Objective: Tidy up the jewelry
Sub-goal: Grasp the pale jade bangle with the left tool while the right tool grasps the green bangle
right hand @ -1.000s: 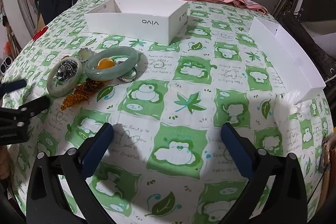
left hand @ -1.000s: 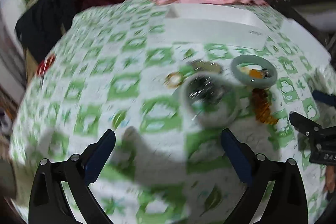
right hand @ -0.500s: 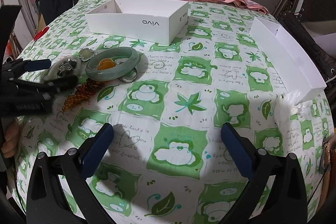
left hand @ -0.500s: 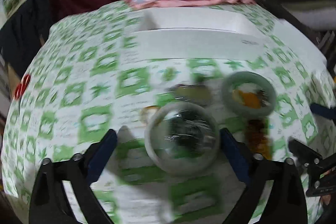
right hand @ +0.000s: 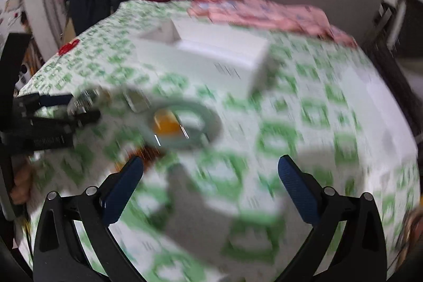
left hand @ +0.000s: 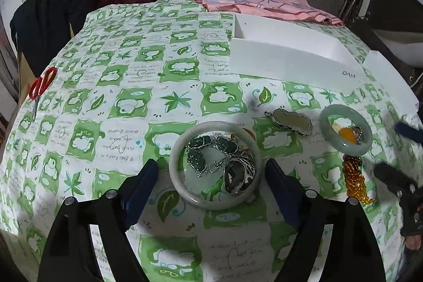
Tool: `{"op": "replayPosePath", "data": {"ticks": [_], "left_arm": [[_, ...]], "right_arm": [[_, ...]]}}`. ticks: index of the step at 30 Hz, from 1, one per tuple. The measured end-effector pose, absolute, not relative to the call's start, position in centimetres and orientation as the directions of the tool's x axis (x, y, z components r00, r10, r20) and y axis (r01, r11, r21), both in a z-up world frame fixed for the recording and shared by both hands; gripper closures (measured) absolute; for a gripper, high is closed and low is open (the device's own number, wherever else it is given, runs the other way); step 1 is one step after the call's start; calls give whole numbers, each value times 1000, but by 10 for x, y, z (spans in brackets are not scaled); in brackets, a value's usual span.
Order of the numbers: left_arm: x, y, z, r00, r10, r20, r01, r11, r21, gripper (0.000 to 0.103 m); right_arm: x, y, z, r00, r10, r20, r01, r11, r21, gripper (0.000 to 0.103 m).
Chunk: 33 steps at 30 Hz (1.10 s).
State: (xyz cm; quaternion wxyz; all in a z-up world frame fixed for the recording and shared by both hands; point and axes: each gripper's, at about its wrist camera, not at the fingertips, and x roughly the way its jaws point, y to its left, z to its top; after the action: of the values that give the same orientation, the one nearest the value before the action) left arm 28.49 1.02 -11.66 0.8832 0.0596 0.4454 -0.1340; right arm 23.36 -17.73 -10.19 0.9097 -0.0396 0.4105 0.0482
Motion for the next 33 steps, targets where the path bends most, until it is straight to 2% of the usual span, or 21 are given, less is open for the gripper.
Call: {"op": "replayPosePath", "data": {"ticks": [4, 6, 9, 13, 15, 31, 32, 33], "left_arm": [[285, 10, -115, 574, -190, -797, 279, 960, -28, 23], [287, 11, -115, 572, -198, -796, 279, 959, -37, 25], [286, 7, -115, 577, -184, -796, 288, 958, -13, 28], [284, 3, -116, 578, -183, -795, 307, 952, 3, 28], [282, 3, -116, 581, -186, -792, 311, 951, 5, 34], [278, 9, -103, 623, -235, -746, 313, 949, -38, 35], [278, 9, -103, 623, -237, -745, 313, 949, -40, 35], [279, 9, -103, 623, -237, -746, 312, 949, -40, 35]], "right_arm": [[258, -166, -116, 630, 53, -774, -151, 987, -56, 10], [264, -169, -124, 596, 86, -798, -164, 986, -16, 21], [266, -175, -121, 603, 134, -786, -168, 985, 38, 35], [266, -175, -119, 606, 151, -781, -175, 983, 55, 35], [264, -178, -119, 608, 166, -776, -172, 982, 75, 35], [245, -205, -103, 691, 189, -697, -105, 981, 162, 38], [246, -206, -104, 691, 167, -703, -89, 985, 146, 51], [249, -208, -106, 674, 178, -717, -98, 983, 152, 96]]}}
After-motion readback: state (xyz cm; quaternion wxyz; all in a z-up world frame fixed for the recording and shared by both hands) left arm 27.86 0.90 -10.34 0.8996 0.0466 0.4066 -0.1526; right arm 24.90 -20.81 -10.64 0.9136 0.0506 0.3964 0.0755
